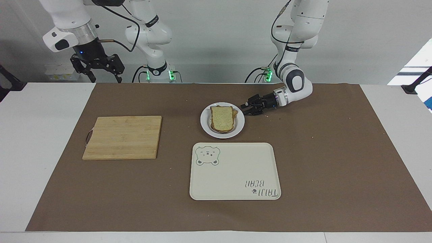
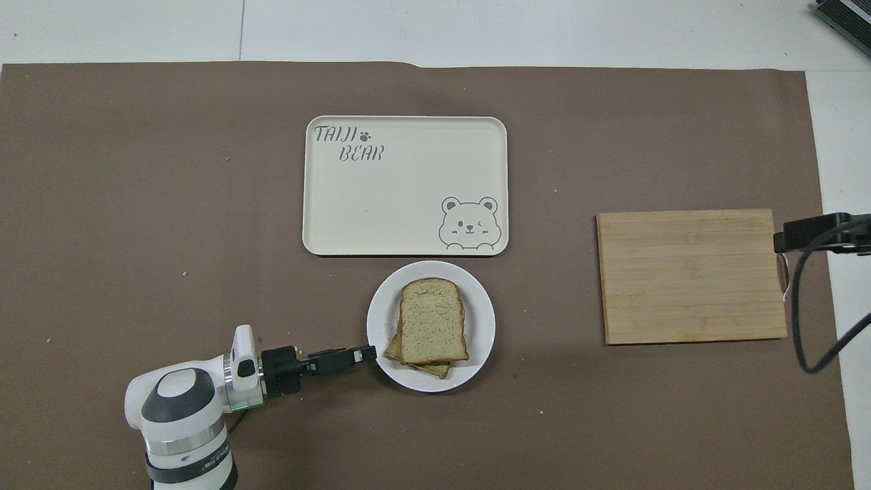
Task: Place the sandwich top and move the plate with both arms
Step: 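Grip the plate rim nearest the robot with the left gripper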
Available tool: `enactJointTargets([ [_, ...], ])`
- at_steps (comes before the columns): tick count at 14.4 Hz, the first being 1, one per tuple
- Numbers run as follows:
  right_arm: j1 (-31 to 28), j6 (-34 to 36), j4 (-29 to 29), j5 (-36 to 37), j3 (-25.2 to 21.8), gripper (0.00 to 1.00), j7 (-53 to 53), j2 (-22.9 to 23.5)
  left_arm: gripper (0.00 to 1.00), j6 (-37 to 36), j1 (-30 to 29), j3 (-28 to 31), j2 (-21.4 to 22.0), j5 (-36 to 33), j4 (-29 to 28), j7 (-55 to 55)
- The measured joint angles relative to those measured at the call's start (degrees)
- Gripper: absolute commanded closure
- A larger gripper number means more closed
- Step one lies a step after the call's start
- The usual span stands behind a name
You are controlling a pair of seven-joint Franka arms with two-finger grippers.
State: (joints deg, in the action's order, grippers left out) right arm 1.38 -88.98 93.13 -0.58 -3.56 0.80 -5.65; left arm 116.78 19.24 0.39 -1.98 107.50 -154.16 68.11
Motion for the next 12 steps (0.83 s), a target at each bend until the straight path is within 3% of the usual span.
enactJointTargets([
  [12,0.04,0.05,0.65,2.2,0.03,0.0,-2.54,-0.39,0.54,4.96,1.62,-0.12,-1.79,1.72,2.69,0.2],
])
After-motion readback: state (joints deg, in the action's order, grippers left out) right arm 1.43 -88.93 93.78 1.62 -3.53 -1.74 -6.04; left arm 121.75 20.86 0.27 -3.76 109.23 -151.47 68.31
